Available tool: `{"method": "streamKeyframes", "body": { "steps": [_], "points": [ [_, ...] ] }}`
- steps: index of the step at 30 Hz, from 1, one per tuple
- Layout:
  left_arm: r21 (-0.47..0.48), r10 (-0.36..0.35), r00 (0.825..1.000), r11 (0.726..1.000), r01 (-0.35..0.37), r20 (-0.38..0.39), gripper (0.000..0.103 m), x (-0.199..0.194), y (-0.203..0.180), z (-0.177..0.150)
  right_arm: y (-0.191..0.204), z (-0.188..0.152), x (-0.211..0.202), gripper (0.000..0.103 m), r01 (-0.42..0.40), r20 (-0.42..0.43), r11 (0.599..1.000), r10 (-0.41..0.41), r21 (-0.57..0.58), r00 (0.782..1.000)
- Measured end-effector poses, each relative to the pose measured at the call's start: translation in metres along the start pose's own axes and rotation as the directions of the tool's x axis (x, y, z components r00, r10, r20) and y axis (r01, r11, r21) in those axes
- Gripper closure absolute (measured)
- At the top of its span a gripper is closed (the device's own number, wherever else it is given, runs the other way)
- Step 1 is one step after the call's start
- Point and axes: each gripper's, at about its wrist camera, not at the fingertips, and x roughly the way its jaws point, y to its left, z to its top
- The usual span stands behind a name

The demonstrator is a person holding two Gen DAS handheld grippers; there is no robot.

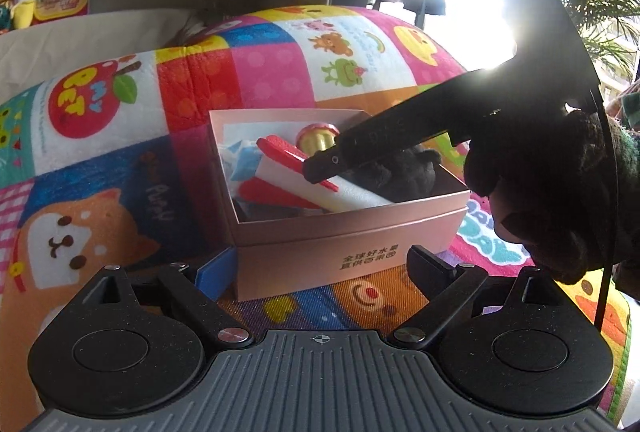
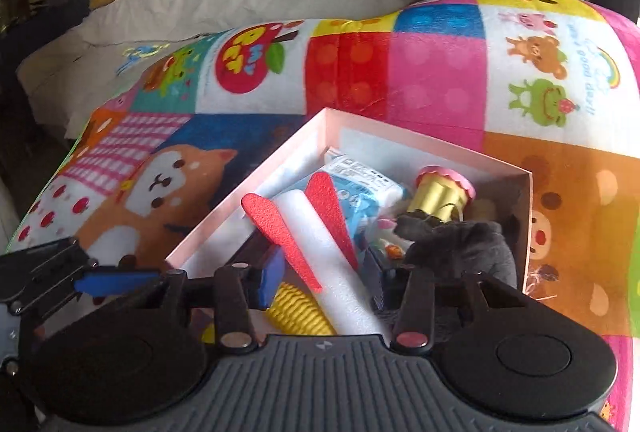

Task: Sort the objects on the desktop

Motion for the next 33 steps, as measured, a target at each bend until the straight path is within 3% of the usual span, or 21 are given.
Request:
{"method": "streamKeyframes", "body": {
  "steps": [4,7,10,12,13,16,21,24,26,30,33],
  "points": [
    [-0.001,-0.023,1.0,1.0,0.023,-0.004,0.008,0.002,-0.004,0.0,-0.019,0.0,0.009,0.06,-0.108,-0.068,0.983,0.119,0.151,0.991],
    [0.007,-0.032,0.999,0.999,0.032,-0.007,0.008,0.004,-0.009,0.0,-0.015,-0.004,0.006,0.06,-0.102,-0.057,0.988,0.109,0.114,0.992],
    [0.016,0.006,1.0,1.0,-0.006,0.011,0.007,0.001,-0.01,0.0,-0.02,-0.005,-0.015,0.059,-0.106,-0.009,0.984,0.108,0.143,0.994],
    [0.015,0.036,0.999,0.999,-0.036,0.023,0.007,-0.003,-0.009,0.001,-0.024,-0.011,-0.042,0.053,-0.085,0.074,0.989,0.077,0.119,0.994],
    [0.011,0.049,0.999,0.999,-0.049,0.024,0.006,-0.005,-0.007,0.0,-0.024,-0.017,-0.056,0.04,-0.051,0.112,0.995,0.041,0.089,0.993],
    [0.0,0.096,0.995,0.995,-0.096,0.01,0.006,-0.005,-0.001,-0.002,-0.022,-0.046,-0.087,0.023,0.065,0.173,0.998,-0.062,-0.008,0.983],
    [-0.021,0.196,0.98,0.98,-0.196,-0.027,0.006,0.002,0.008,-0.005,-0.035,-0.086,-0.088,0.008,0.184,0.091,0.983,-0.181,-0.028,0.979],
    [-0.02,0.24,0.97,0.97,-0.24,-0.039,0.006,0.007,0.012,-0.002,-0.047,-0.092,-0.07,0.007,0.272,0.052,0.962,-0.272,0.015,0.961],
    [-0.021,0.273,0.961,0.961,-0.274,-0.04,0.006,0.009,0.015,0.001,-0.058,-0.091,-0.058,0.0,0.331,0.051,0.942,-0.334,0.06,0.941],
    [-0.052,0.339,0.939,0.938,-0.342,-0.066,0.004,0.009,0.022,0.004,-0.075,-0.094,-0.048,0.0,0.259,0.04,0.946,-0.271,0.195,0.962],
    [-0.058,0.365,0.926,0.927,-0.371,-0.092,0.0,0.003,0.016,-0.002,-0.075,-0.106,-0.048,0.0,0.25,0.04,0.934,-0.269,0.256,0.962]
  ]
}}
